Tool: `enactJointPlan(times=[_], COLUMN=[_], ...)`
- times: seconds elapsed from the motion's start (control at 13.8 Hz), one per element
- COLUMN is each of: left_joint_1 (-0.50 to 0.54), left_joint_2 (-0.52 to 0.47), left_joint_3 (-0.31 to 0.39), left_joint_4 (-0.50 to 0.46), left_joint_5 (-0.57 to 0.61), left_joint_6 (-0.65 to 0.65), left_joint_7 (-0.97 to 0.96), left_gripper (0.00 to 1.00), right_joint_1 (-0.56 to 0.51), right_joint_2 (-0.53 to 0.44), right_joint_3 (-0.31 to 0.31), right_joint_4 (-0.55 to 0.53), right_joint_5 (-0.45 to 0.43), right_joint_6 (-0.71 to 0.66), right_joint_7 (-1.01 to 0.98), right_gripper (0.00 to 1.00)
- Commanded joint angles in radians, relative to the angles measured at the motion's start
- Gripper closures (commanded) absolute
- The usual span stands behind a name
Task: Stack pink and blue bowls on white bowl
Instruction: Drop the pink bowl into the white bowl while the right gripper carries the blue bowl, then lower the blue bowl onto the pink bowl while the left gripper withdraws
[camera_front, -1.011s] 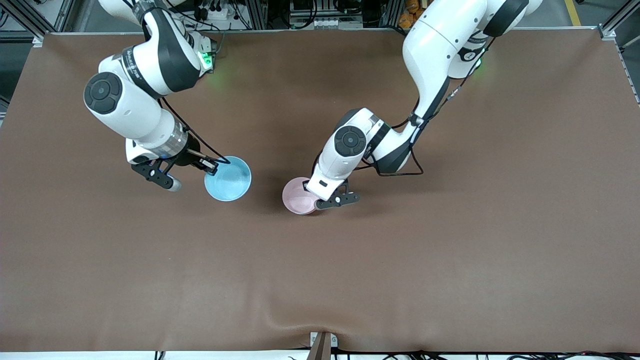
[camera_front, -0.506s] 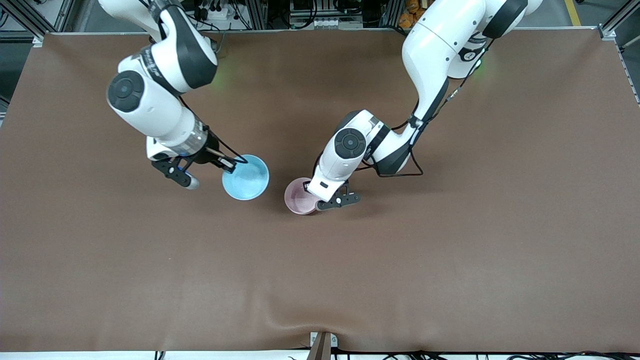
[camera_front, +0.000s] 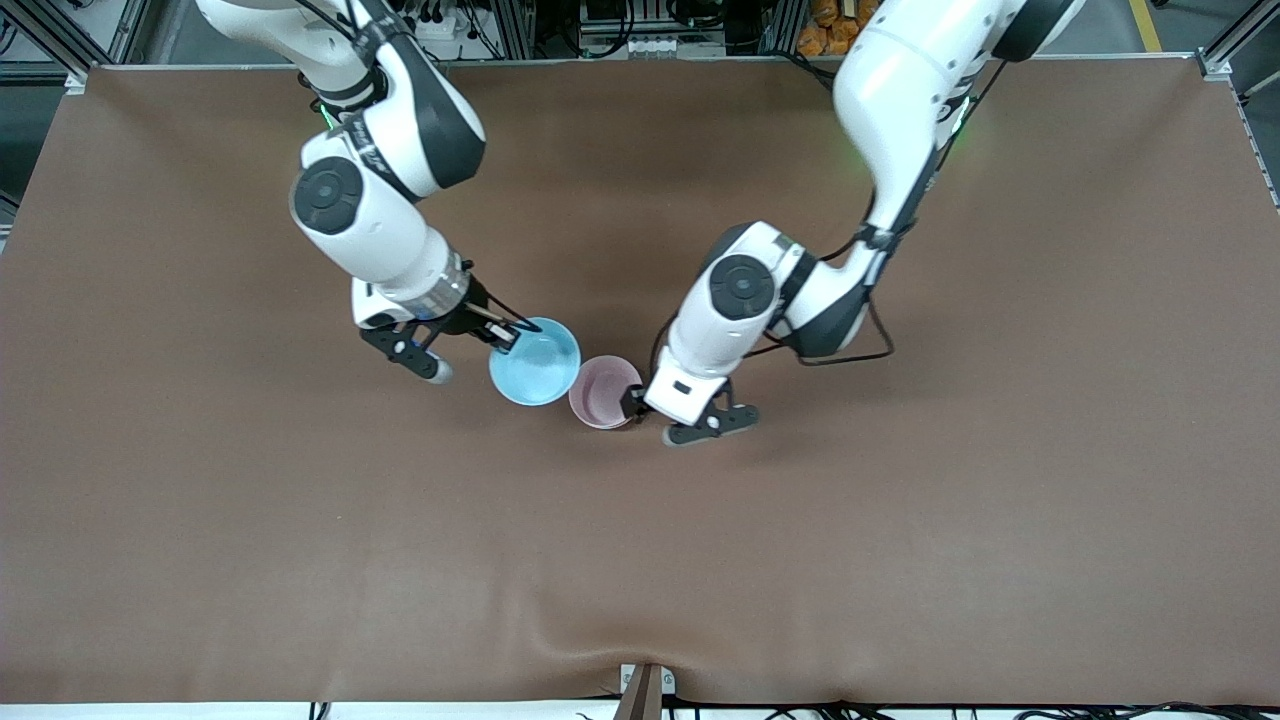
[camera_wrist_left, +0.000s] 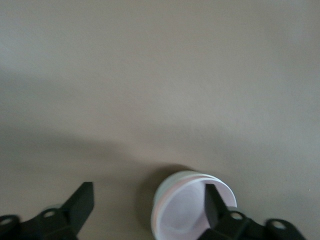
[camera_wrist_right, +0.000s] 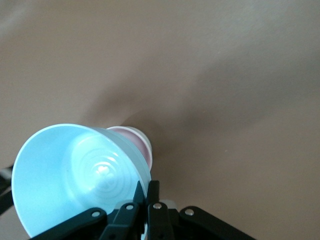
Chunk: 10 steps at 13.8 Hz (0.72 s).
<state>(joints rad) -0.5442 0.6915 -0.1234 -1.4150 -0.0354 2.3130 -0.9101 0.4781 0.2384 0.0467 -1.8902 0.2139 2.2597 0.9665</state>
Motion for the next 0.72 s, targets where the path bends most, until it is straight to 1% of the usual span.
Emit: enactJointPlan(times=[0.0,0.22,0.43,0.65], left_joint_1=[0.073,0.179,0.266,0.323], left_joint_2=[-0.090,-0.144,-0.181,-0.223], left_joint_3=[-0.001,-0.004,-0.004,-0.002], left_joint_4=[-0.024,-0.022,-0.022,-0.019], left_joint_5=[0.034,0.037,0.037,0.035], left_joint_6=[-0.107,-0.184,-0.230,-0.254], left_joint_7=[0.071,0.210,0.360,0.442], left_gripper=[0.00,0.00,0.00,0.00], right_joint_1=[0.063,0.108,0.116,0.116], right_joint_2=[0.062,0.122,0.165,0.212], right_joint_3=[-0.008,-0.008,-0.008,-0.008], right_joint_4=[0.026,0.022,0.017,0.011], right_joint_5=[0.009,0.005,-0.014,-0.036], right_joint_6=[0.059,0.130,0.169,0.218], right_joint_7=[0.057,0.057,0.054,0.054], right_gripper=[1.00,1.00,1.00,1.00])
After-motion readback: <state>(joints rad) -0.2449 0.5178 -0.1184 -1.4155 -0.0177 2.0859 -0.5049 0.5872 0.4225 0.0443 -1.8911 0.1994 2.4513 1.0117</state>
